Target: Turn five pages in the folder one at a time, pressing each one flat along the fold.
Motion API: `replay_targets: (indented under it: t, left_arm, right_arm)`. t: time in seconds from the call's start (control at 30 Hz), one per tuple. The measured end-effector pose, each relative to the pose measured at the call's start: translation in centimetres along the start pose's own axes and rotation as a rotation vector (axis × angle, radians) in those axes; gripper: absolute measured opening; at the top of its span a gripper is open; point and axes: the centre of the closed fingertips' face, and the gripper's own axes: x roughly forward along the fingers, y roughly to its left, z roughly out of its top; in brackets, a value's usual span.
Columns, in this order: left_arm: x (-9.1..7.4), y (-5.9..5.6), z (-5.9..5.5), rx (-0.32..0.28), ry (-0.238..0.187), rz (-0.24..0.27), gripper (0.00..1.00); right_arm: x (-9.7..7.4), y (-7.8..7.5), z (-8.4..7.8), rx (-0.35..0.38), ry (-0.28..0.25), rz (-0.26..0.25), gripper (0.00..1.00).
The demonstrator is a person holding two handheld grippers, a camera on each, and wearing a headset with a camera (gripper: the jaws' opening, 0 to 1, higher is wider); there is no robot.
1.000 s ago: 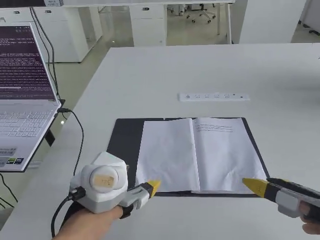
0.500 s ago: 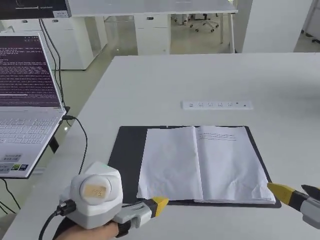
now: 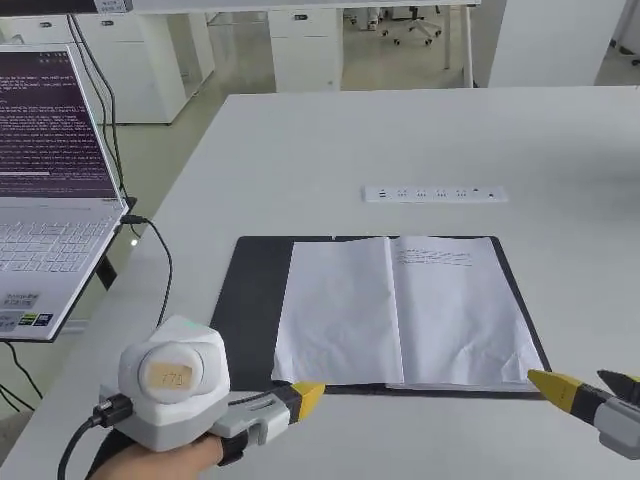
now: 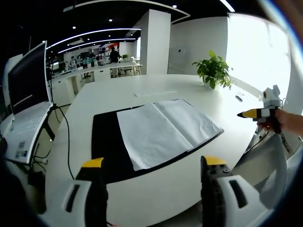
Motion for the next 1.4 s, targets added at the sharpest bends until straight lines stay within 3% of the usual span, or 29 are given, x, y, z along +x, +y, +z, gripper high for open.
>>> replay_targets:
  t: [0.13, 0.27, 0.47, 0.63, 1.0, 1.23, 1.4]
  left_arm:
    - [0.3, -0.1, 0.1, 0.001, -0.002, 0.000, 0.81]
    - [0.9, -0.5, 1.0, 0.025, -0.014, -0.007, 0.81]
    - [2.9, -1.5, 1.8, 0.050, -0.007, -0.034, 0.80]
    - [5.6, -3.5, 1.8, 0.088, 0.017, -0.082, 0.77]
    - [12.3, -10.2, 1.8, 0.205, 0.066, -0.222, 0.75]
    - [15.7, -13.4, 1.6, 0.247, 0.069, -0.278, 0.72]
    - [17.5, -15.1, 1.3, 0.263, 0.077, -0.298, 0.70]
  right_arm:
    - [0.3, -0.2, 0.3, 0.011, -0.011, 0.004, 0.68]
    - [0.5, -0.6, 0.5, 0.027, -0.021, 0.003, 0.68]
    - [0.9, -1.0, 0.0, 0.043, -0.011, 0.006, 0.68]
    - [1.4, -1.1, -0.5, 0.046, 0.009, 0.015, 0.67]
    - [2.6, -1.8, -1.8, 0.077, 0.034, 0.025, 0.66]
    - [3.2, -1.9, -2.1, 0.096, 0.033, 0.028, 0.65]
    - [3.3, -2.3, -2.2, 0.100, 0.034, 0.026, 0.64]
